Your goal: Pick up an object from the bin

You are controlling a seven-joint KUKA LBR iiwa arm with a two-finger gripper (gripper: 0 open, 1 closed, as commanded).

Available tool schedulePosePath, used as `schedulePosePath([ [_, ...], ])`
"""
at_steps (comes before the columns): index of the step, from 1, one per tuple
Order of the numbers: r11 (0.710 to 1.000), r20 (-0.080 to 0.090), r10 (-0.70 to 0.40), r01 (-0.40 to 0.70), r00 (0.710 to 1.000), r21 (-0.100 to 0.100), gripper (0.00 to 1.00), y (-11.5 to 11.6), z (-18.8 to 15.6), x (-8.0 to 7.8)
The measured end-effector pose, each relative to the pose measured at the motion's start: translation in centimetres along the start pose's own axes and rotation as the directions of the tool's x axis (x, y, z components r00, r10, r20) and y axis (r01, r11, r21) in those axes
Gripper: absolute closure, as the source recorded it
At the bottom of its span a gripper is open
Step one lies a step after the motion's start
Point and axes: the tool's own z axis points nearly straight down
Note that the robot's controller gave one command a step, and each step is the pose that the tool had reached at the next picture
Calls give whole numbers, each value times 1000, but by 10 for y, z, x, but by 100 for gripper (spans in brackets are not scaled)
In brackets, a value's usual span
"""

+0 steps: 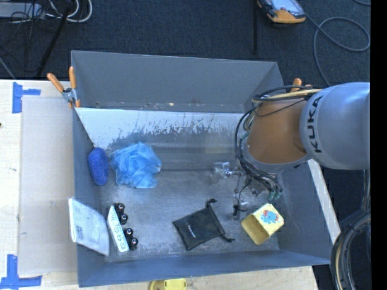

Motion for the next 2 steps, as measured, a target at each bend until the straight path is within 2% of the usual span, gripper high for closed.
schedulePosePath([
  [1,998,-1,63,-63,998,1,0,62,7,10],
  [2,997,0,-72,72,997,0,0,94,-1,8],
])
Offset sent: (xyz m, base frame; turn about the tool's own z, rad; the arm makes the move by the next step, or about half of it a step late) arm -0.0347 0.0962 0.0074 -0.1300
